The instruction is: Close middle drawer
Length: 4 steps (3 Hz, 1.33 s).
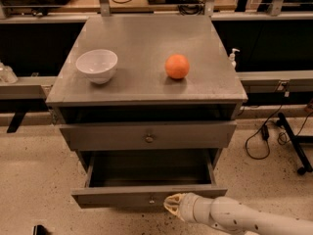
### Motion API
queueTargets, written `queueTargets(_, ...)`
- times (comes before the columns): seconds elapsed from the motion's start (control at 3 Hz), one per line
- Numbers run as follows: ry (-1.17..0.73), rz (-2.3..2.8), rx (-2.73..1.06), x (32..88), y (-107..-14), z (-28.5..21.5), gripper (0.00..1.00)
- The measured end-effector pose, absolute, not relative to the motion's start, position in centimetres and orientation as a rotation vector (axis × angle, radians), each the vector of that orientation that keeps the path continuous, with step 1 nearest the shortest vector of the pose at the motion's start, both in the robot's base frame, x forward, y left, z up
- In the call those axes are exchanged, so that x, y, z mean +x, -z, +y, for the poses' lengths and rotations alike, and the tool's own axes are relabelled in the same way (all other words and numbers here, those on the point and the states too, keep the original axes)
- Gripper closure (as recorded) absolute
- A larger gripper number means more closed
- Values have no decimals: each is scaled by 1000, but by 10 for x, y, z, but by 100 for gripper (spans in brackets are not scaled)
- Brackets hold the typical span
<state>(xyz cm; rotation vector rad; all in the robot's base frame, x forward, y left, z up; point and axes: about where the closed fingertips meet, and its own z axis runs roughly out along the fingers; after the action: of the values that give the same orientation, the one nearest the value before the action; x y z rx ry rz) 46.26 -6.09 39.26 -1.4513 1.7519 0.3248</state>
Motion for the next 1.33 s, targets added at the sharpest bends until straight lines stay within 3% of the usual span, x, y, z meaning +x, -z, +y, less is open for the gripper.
queueTargets(0.33, -284, 1726, -1445, 498, -404, -59, 100)
queueTargets(1.33, -243, 1692, -1424, 531, -423, -66, 100)
